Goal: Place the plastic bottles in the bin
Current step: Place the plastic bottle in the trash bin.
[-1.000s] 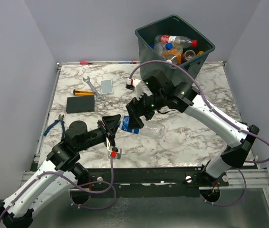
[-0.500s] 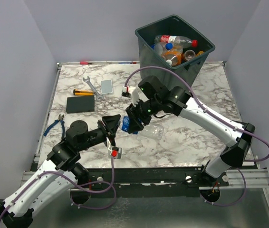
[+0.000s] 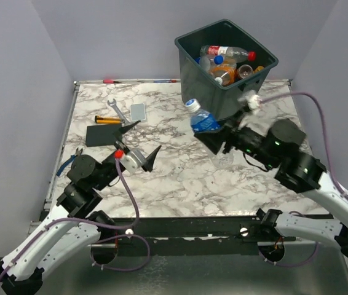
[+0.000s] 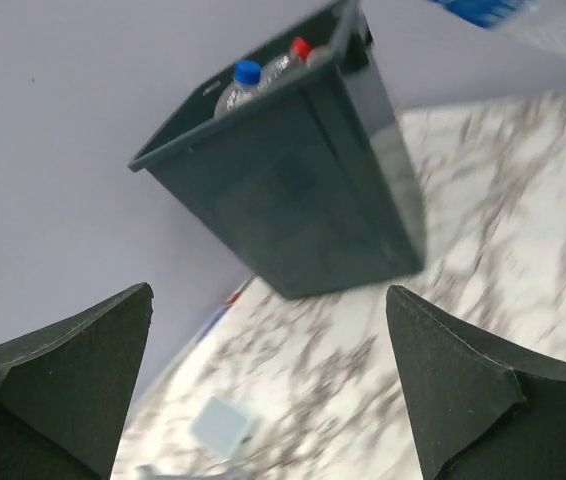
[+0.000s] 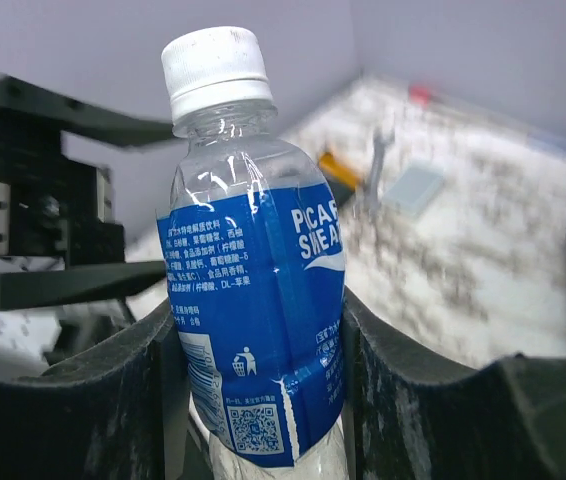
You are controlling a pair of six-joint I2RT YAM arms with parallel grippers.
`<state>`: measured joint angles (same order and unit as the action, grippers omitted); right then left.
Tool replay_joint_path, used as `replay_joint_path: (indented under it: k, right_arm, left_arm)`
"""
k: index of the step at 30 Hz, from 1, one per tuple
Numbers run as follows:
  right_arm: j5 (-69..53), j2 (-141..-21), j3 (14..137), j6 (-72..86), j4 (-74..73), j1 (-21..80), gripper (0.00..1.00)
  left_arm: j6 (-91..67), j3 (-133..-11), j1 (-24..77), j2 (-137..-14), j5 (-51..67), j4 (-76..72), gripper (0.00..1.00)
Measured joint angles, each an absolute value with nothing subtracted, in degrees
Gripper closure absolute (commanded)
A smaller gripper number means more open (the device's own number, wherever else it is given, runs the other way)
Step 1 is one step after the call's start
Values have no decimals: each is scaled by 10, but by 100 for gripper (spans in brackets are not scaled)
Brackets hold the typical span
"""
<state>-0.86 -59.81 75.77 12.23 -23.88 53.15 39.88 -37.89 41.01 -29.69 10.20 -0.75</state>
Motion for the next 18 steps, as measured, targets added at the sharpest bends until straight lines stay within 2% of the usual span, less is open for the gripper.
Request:
replay_joint_path:
  k: [4,11,15,18]
  right_arm:
    - [24,-475,623,142,-8,532,65]
    - [23,-495,565,188,212,532,66]
    - [23,-507,518,228,290,532,67]
    - [22,-516,499,257,343,532,67]
  left_arm:
    - [140,-428,410,-345,89,-83,1]
    - [-302,-386,410,-462,191,-377,1]
    - [-446,-361,410,-527,218,-482,1]
    - [-486,-357,410,-529,226,-526,1]
